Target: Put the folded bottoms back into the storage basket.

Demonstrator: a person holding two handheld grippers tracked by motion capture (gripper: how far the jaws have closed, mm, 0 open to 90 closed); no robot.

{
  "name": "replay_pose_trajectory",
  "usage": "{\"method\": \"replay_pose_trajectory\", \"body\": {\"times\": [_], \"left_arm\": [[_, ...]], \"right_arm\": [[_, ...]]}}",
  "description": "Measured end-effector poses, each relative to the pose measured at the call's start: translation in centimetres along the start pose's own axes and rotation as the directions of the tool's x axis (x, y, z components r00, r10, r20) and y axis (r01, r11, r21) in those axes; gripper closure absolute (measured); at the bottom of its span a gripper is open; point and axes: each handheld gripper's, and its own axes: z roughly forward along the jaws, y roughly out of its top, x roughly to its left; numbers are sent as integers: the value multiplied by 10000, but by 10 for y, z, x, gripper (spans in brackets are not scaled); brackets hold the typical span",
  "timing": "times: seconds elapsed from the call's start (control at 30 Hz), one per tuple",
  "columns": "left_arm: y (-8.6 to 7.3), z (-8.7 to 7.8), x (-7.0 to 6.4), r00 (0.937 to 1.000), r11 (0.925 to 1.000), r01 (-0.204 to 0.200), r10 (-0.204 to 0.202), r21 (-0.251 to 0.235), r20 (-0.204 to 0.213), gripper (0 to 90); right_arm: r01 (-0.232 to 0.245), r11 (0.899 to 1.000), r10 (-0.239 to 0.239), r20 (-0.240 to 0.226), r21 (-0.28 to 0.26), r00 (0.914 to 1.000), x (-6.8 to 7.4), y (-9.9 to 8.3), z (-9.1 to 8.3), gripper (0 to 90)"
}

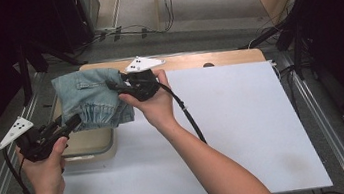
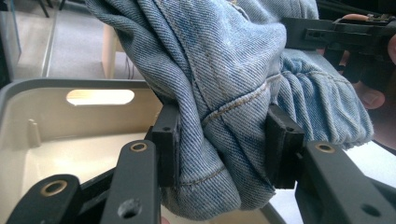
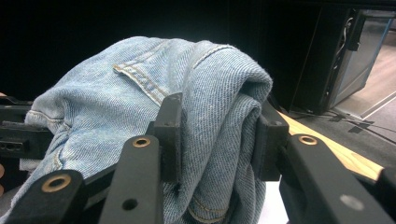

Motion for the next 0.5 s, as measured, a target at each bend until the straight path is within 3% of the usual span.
{"method": "replay_pose_trajectory", "body": {"times": [0.5], "left_arm": [[1, -19, 23, 9992, 9998, 191, -193, -66, -354, 544]], "right_arm": [[-15, 10000, 15, -284, -13, 9996, 15, 1, 29, 596]]}}
